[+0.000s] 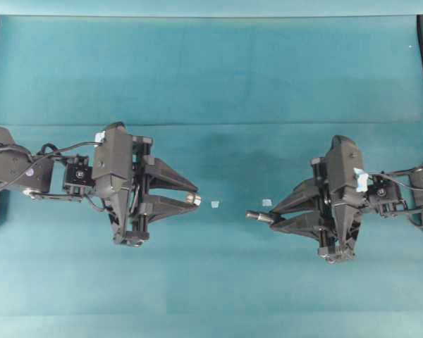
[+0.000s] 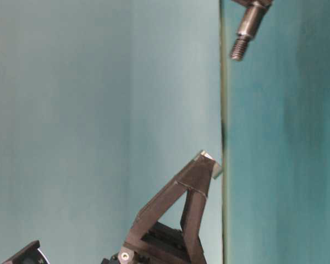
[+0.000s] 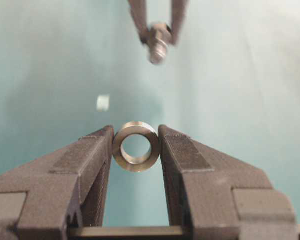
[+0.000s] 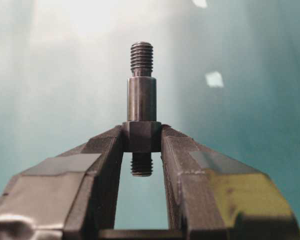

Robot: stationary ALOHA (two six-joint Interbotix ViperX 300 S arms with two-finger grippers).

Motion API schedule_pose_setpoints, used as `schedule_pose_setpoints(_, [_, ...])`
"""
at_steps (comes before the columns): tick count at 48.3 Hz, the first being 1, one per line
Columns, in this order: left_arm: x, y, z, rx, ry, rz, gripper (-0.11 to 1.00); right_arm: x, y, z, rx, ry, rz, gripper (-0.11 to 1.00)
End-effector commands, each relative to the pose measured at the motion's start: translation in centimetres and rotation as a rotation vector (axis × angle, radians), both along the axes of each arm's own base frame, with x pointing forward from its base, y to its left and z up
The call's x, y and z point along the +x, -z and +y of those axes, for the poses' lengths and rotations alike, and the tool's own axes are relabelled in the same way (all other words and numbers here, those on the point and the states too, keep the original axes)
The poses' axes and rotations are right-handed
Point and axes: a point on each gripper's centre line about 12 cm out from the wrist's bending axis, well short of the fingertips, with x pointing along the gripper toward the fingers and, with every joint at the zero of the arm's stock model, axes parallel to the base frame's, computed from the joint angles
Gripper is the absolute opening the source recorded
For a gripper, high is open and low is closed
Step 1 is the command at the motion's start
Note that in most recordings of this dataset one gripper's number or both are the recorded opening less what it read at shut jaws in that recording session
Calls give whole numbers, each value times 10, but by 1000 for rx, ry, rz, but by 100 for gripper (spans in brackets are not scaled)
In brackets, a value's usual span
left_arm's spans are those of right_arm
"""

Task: Insert the washer onto the shaft with both hands.
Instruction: 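Bring the washer toward the shaft's upper threaded end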

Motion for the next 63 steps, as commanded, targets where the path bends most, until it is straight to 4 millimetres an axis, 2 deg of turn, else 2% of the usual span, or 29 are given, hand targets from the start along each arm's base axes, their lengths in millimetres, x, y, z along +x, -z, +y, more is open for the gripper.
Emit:
schedule_pose_setpoints(1, [6,-8,-2,-12,2,-44,34,4,-8,1,21,8,-55,0])
schedule_pose_setpoints(16, [12,2,-8,-64,6,-66,34,5,4,1,60,28,-62,0])
schedule_pose_setpoints(30, [27,2,-10,-67,8,-80,34,8,11,1,59,29,-64,0])
schedule_pose_setpoints(46, [46,5,-12,-66,10,-83,34,21,12,3,59,29,-90,0])
schedule_pose_setpoints(63, [51,7,-13,-66,12,-81,34,23,10,3,61,29,-110,0])
